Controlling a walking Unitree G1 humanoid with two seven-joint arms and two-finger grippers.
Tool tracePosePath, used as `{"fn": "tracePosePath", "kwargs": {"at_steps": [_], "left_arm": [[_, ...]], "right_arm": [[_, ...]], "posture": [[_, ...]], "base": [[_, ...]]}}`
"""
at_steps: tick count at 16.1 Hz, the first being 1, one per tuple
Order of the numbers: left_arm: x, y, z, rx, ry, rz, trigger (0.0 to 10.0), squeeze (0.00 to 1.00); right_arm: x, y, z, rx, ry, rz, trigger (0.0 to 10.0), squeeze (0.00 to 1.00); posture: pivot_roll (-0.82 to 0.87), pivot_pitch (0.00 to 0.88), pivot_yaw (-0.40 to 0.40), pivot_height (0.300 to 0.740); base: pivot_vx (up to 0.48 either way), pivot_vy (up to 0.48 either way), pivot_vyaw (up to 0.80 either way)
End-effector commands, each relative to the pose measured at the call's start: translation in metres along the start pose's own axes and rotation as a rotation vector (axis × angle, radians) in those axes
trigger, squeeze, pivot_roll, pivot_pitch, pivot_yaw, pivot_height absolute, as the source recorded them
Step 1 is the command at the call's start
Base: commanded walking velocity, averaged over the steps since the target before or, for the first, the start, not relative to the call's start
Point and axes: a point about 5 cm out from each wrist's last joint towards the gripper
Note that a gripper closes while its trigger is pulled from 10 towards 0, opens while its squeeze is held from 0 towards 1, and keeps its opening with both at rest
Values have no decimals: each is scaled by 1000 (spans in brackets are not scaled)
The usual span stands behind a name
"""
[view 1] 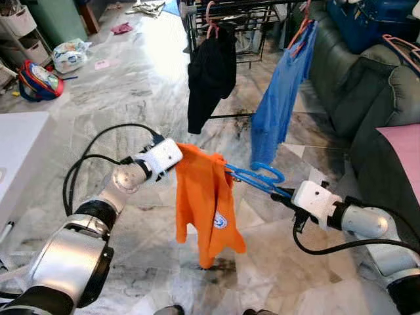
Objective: Hang hanger
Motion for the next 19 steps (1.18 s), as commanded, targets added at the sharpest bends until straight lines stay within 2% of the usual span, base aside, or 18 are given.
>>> {"fn": "tracePosePath", "kwargs": {"at_steps": [1, 4, 9, 10, 11, 12, 14, 15, 16, 17, 19], "left_arm": [[-1, 8, 2, 29, -5, -4, 0, 0], [6, 19, 1, 66, -42, -12, 0, 0], [12, 16, 0, 26, -96, -33, 0, 0], [15, 12, 0, -20, -125, -61, 10000, 0], [16, 10, 0, -46, -142, -69, 10000, 0], [15, 3, 2, -133, -162, -108, 10000, 0], [13, 2, 3, -159, -156, -124, 10000, 0], [9, 2, 5, -170, -145, -105, 6980, 0], [7, 2, 5, -169, -136, -95, 1216, 0], [6, 3, 6, -158, -127, -85, 0, 0], [5, 2, 6, -152, -123, -83, 0, 0]], "right_arm": [[8, -1, 1, -18, -45, 3, 0, 0], [6, 1, -2, -20, -42, -10, 0, 0], [4, 0, -3, -29, -35, -18, 0, 0], [2, 0, -4, -27, -24, -16, 0, 0], [1, -1, -4, -26, -20, -14, 0, 0], [0, -1, -5, -24, -12, -8, 0, 0], [1, -1, -7, -24, -14, -7, 0, 0], [3, -2, -8, -24, -20, -5, 0, 0], [3, -2, -8, -24, -23, -3, 0, 0], [4, -3, -8, -25, -25, -2, 0, 0], [4, -3, -8, -28, -25, -1, 0, 0]], "posture": [[-81, 153, 81, 740], [-72, 153, 85, 740], [-74, 154, 85, 740], [-73, 155, 85, 740], [-72, 158, 85, 740], [-67, 160, 86, 740], [-62, 159, 86, 740], [-61, 160, 87, 740], [-61, 158, 87, 740], [-62, 159, 85, 740], [-63, 161, 84, 740]], "base": [[0, 0, 0], [0, 0, 0], [0, 0, 0], [0, 0, 0], [0, 0, 0], [0, 0, 0], [0, 0, 0], [0, 0, 0], [0, 0, 0], [0, 0, 0], [0, 0, 0]]}}
Point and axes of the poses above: a point about 5 cm out from each wrist's last joint towards the gripper, its own z axis pointing back from the gripper into the wrist, its own x axis along the axis of the wrist's last joint, y = z × x, and after that the axes turned 15 degrees about -z, right-handed
